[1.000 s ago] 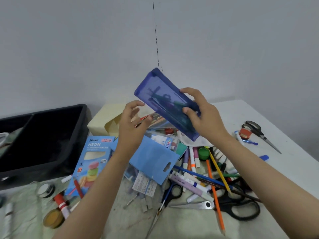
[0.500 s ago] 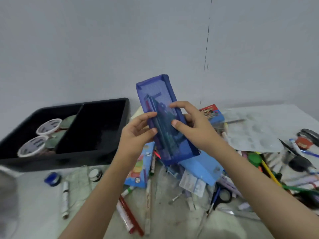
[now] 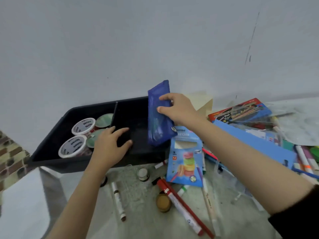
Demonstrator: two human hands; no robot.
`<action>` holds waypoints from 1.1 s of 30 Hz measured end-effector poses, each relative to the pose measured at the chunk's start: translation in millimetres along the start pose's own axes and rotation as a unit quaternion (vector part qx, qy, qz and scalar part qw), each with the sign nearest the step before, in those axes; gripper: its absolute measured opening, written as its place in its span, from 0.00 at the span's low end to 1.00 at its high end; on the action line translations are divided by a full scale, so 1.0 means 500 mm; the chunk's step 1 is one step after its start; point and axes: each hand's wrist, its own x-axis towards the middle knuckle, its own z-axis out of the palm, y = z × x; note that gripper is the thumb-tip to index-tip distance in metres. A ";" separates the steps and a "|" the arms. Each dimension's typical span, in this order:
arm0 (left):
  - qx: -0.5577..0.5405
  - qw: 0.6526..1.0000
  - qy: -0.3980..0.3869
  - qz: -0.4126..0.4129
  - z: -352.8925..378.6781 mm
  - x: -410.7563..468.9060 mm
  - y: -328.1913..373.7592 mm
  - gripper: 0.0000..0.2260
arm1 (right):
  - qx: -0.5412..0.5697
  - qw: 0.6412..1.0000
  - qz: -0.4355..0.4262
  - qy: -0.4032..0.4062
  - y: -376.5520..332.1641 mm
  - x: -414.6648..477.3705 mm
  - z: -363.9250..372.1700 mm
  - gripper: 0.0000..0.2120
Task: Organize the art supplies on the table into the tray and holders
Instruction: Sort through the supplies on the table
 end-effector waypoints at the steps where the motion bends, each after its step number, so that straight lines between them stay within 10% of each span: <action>1: 0.034 0.999 -0.014 -0.022 0.002 0.003 -0.017 0.21 | -0.017 1.000 0.005 0.000 -0.003 0.012 0.016 0.19; 13: 0.035 0.999 -0.011 0.008 0.015 -0.003 -0.040 0.23 | -0.356 0.931 0.005 -0.080 -0.009 0.053 0.146 0.05; 21: 0.011 1.000 0.004 0.011 0.016 -0.008 -0.045 0.22 | -0.602 0.793 -0.076 -0.048 0.024 0.048 0.144 0.11; 26: 0.008 1.000 0.007 0.009 0.019 -0.008 -0.045 0.23 | -0.581 0.809 -0.038 -0.076 0.032 0.048 0.136 0.17; 33: -0.007 0.998 0.046 0.030 0.026 -0.009 -0.047 0.18 | -0.380 0.918 0.022 -0.112 0.050 0.038 0.105 0.21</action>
